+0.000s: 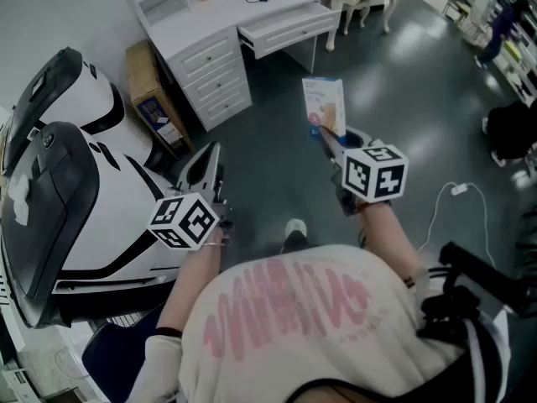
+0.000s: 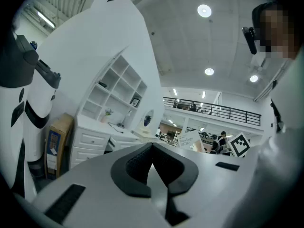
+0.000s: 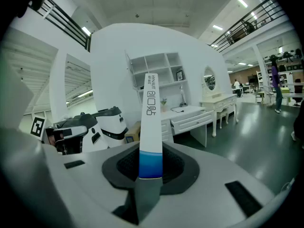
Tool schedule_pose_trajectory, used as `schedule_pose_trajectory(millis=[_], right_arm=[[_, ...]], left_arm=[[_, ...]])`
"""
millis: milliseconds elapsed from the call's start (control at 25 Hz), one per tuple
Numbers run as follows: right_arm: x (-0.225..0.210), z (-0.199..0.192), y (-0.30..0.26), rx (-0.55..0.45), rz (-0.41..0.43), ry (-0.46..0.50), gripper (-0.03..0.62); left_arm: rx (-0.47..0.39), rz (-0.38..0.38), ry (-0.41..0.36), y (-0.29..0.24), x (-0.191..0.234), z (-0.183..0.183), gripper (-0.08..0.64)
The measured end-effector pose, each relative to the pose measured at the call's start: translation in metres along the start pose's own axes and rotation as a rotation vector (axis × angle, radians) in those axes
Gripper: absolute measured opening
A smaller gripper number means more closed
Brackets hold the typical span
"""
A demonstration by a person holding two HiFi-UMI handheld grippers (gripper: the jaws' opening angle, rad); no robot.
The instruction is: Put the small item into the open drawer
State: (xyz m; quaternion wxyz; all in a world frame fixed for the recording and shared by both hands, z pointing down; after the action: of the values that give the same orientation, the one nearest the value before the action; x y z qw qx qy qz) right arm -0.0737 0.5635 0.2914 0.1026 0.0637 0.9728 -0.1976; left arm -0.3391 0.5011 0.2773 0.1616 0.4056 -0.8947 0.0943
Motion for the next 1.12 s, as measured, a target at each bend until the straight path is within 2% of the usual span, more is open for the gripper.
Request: schedule_pose_trajectory(millis=[400,560,680,840,1040,1120], right_arm=[[-0.026,0.007,-0.032,0.007,-0.012,-0.025,0.086],[-0.046,0.028,-0.058,-0.029,0.027,-0.061,0.087],[-0.064,0.05,-0.079,-0.048,0.054,-0.036,0.087],[-0.091,0.073,-0.102,-0.043,0.085,-0.006,0.087],[-0.119,0.088,-0.121,-0.021,0.123,-0.001,0.087],[-0.128,0.086,-0.129,-0.011,0.134,-0.033,0.087]], left_arm=[[0.005,-0.002,0.017,-0.038,0.021,-0.002,0.029],[-0.029,-0.001,0.035,-0.07,0.037,0.009,0.029],[-0.047,0.025,0.048,-0.101,0.051,0.018,0.029],[-0.024,0.088,0.027,-0.138,0.059,0.021,0.029],[-0.048,0.057,-0.018,-0.155,0.046,0.023,0.029],[0.001,0.057,-0.021,-0.159,0.046,0.016,0.029]])
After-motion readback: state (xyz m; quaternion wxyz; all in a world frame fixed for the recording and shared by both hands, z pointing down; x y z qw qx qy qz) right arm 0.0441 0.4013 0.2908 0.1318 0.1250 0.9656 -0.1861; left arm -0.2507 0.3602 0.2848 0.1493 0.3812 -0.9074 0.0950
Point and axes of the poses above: the fingertips, and each gripper's own axes: y backward along the fingers, x to its left, z out of its top, the point moved 5 cm from there along y, backward along the fingers, and after that the axes turned 1 degree about -y, right-handed, at the moved point
